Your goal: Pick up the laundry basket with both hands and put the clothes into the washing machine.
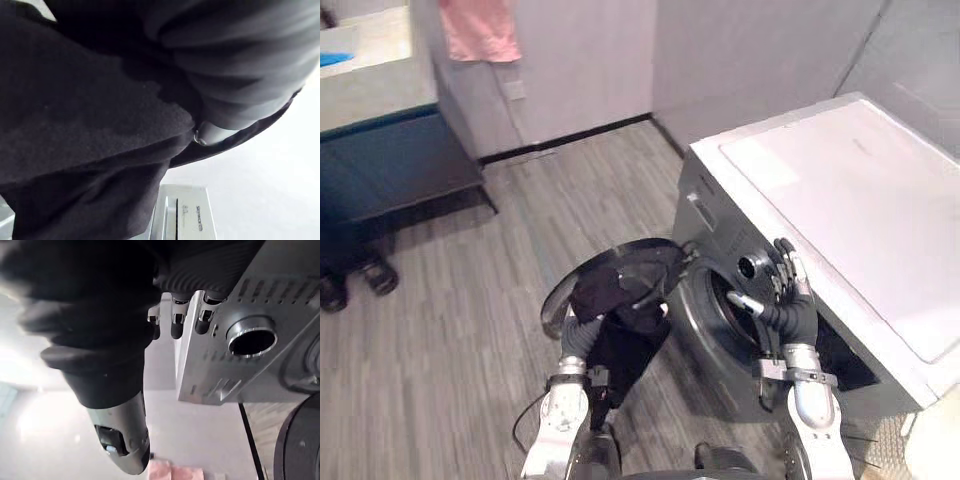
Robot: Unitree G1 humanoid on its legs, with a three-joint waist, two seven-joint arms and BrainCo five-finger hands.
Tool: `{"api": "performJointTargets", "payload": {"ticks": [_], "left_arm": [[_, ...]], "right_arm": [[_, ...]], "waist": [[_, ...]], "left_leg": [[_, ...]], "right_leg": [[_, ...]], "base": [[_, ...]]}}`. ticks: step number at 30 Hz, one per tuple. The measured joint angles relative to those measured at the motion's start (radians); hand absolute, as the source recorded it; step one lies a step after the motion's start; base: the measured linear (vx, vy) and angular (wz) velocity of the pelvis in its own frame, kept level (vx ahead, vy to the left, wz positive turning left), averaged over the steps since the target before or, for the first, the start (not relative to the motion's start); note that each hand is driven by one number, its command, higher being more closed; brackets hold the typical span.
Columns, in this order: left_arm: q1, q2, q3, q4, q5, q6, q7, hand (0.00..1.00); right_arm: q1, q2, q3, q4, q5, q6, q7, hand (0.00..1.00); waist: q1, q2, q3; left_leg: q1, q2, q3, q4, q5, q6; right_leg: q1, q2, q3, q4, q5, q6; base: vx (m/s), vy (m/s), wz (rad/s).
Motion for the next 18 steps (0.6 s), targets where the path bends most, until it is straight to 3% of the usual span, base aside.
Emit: {"api": "performJointTargets", "payload": {"ticks": [4, 5, 6, 8, 10, 12, 14, 15, 16, 17, 18], "left_arm": [[0.001, 0.013, 0.019, 0.012, 0.000, 0.011, -0.010, 1.00], [0.001, 0.018, 0.041, 0.023, 0.000, 0.013, -0.009, 1.00], [-0.001, 0.021, 0.061, 0.044, 0.000, 0.015, -0.009, 1.00], [-0.003, 0.019, 0.092, 0.074, 0.001, 0.023, -0.008, 1.00], [-0.003, 0.018, 0.101, 0.085, 0.002, 0.026, -0.007, 1.00], [0.003, -0.003, 0.109, 0.093, 0.003, 0.025, -0.005, 1.00], [0.021, -0.021, 0.140, 0.107, 0.002, 0.030, 0.004, 1.00], [0.029, -0.026, 0.149, 0.107, 0.002, 0.033, 0.014, 1.00], [0.034, -0.039, 0.167, 0.107, 0.002, 0.034, 0.022, 1.00], [0.033, -0.044, 0.168, 0.109, 0.002, 0.034, 0.029, 1.00], [0.030, -0.046, 0.166, 0.119, 0.000, 0.034, 0.033, 1.00]], "right_arm": [[-0.033, 0.002, -0.001, 0.104, -0.039, 0.015, -0.003, 0.00], [-0.057, 0.001, 0.000, 0.153, -0.051, 0.012, -0.002, 0.00], [-0.074, 0.003, 0.001, 0.192, -0.055, 0.015, -0.003, 0.00], [-0.081, 0.000, -0.001, 0.212, -0.075, 0.002, 0.002, 0.00], [-0.065, 0.004, -0.011, 0.212, -0.093, 0.005, -0.004, 0.00], [-0.002, 0.003, -0.009, 0.212, -0.092, 0.007, -0.004, 0.00], [0.050, 0.017, 0.020, 0.211, -0.092, 0.009, -0.002, 0.00], [0.070, 0.015, 0.033, 0.210, -0.092, 0.011, -0.002, 0.00], [0.095, 0.016, 0.043, 0.211, -0.092, 0.016, 0.001, 0.00], [0.114, 0.016, 0.045, 0.211, -0.091, 0.017, 0.002, 0.00], [0.127, 0.014, 0.042, 0.216, -0.089, 0.021, 0.002, 0.00]], "waist": [[-0.009, -0.011, 0.004], [-0.005, -0.013, 0.005], [0.002, -0.009, 0.012], [-0.003, -0.014, 0.011], [-0.023, 0.002, 0.019], [-0.017, 0.026, 0.035], [-0.015, 0.036, 0.041], [-0.015, 0.048, 0.047], [-0.016, 0.055, 0.047], [-0.013, 0.043, 0.053], [-0.007, 0.039, 0.055]], "left_leg": [[0.037, 0.022, 0.128, -0.007, -0.031, 0.011], [0.054, 0.042, 0.185, -0.041, -0.031, 0.012], [0.080, 0.047, 0.245, -0.076, -0.033, 0.018], [0.108, 0.047, 0.294, -0.102, -0.039, 0.010], [0.109, 0.069, 0.297, -0.072, -0.062, -0.012], [0.127, 0.122, 0.324, -0.001, -0.080, -0.040], [0.114, 0.162, 0.297, 0.132, -0.082, -0.042], [0.101, 0.187, 0.269, 0.207, -0.078, -0.036], [0.062, 0.206, 0.211, 0.306, -0.049, 0.010], [0.015, 0.209, 0.171, 0.364, -0.035, 0.038], [0.005, 0.190, 0.134, 0.346, -0.085, 0.037]], "right_leg": [[-0.051, 0.008, 0.065, -0.011, 0.050, 0.013], [-0.077, 0.001, -0.023, -0.022, 0.080, -0.010], [-0.089, -0.041, -0.196, -0.024, 0.082, -0.050], [-0.096, -0.102, -0.352, -0.009, 0.093, -0.068], [-0.092, -0.091, -0.360, 0.003, 0.088, -0.059], [-0.093, -0.068, -0.359, 0.060, 0.061, -0.040], [-0.088, -0.051, -0.347, 0.104, 0.025, -0.049], [-0.075, -0.031, -0.329, 0.111, 0.016, -0.060], [-0.064, -0.013, -0.300, 0.110, 0.006, -0.072], [-0.058, -0.008, -0.277, 0.099, 0.001, -0.079], [-0.061, -0.007, -0.246, 0.094, -0.007, -0.092]], "base": [[-0.02, 0.125, -1.21], [-0.09, 0.001, -1.48], [-0.09, -0.014, -1.48], [-0.06, -0.013, -0.97], [0.02, -0.065, -0.37], [0.12, -0.125, -0.43], [0.15, -0.136, -0.61], [0.16, -0.183, -0.68], [0.17, -0.130, -0.69], [0.13, -0.040, -0.72], [0.07, 0.018, -0.55]]}}
